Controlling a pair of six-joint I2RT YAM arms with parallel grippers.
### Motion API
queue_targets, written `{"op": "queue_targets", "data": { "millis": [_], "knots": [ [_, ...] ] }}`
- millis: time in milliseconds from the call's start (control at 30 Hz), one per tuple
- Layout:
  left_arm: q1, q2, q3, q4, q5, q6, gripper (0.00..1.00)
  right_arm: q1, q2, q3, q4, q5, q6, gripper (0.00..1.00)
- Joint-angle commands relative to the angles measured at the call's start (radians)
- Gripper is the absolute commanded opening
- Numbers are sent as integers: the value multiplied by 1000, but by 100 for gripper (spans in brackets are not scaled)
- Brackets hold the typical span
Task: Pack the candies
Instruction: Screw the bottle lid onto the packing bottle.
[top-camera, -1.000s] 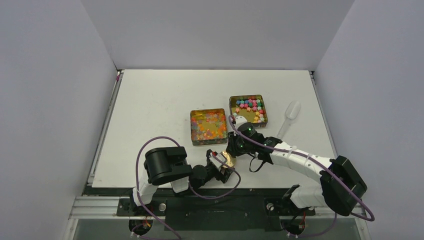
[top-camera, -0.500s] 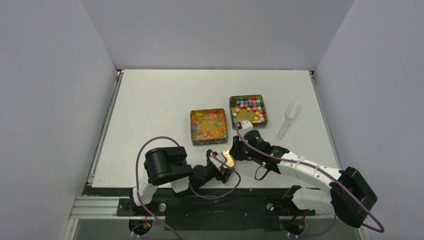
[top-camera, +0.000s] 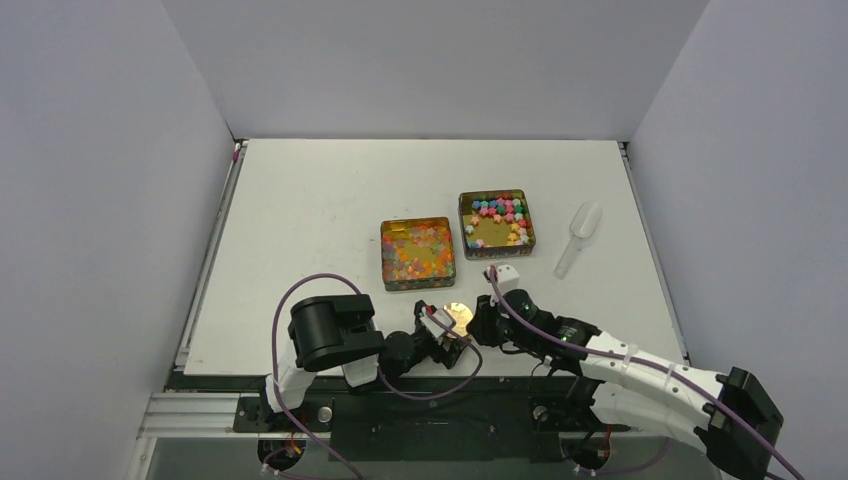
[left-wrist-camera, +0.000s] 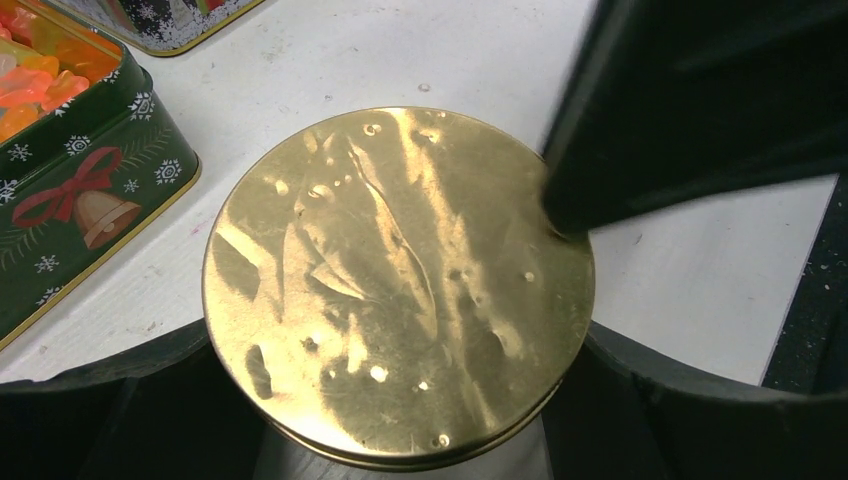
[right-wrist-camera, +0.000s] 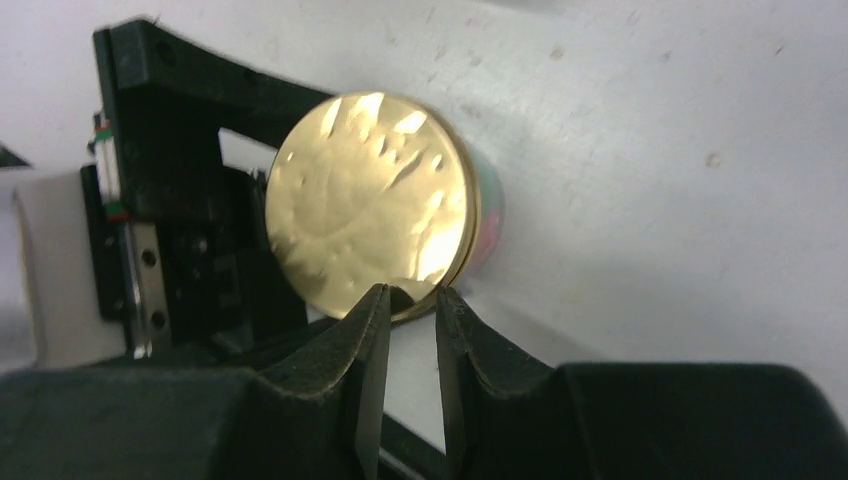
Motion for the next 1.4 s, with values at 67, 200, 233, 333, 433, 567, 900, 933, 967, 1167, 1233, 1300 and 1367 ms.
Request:
{"op": "queue_targets", "data": {
  "millis": [67, 200, 233, 333, 433, 567, 900, 933, 967, 1167, 1233, 1300, 1367],
  "knots": [
    [6, 59, -21, 118, -1, -23, 35, 46, -128, -10, -186, -34, 106, 22],
    [6, 49, -23, 118, -7, -17, 36, 46, -207, 10, -230, 53, 117, 25],
    [6, 45, -23, 118, -11, -16, 38, 46, -215, 14, -235, 61, 120, 26],
    [6, 31, -25, 114, -21, -16, 45, 46, -245, 22, -242, 106, 129, 33],
    [6, 15, -23, 83, -24, -26, 53, 46, -258, 34, -255, 141, 130, 39],
    [4, -12, -27, 40, -19, -51, 61, 46, -264, 52, -267, 164, 120, 48],
    [-8, -128, -52, -130, -40, -104, 97, 44, -266, 79, -270, 190, 93, 70],
    [-10, -139, -57, -147, -46, -107, 97, 44, -266, 85, -270, 192, 90, 72],
    [-11, -145, -59, -156, -46, -114, 96, 44, -265, 88, -271, 196, 87, 72],
    [-25, -240, -63, -311, -41, -140, 96, 42, -262, 124, -284, 221, 69, 77],
    [-29, -306, -67, -376, -33, -147, 96, 40, -261, 140, -291, 235, 62, 77],
    [-30, -365, -68, -453, -19, -155, 96, 38, -257, 155, -298, 247, 54, 77],
    [-30, -429, -59, -560, 18, -159, 96, 36, -256, 174, -309, 257, 46, 78]
  ]
}}
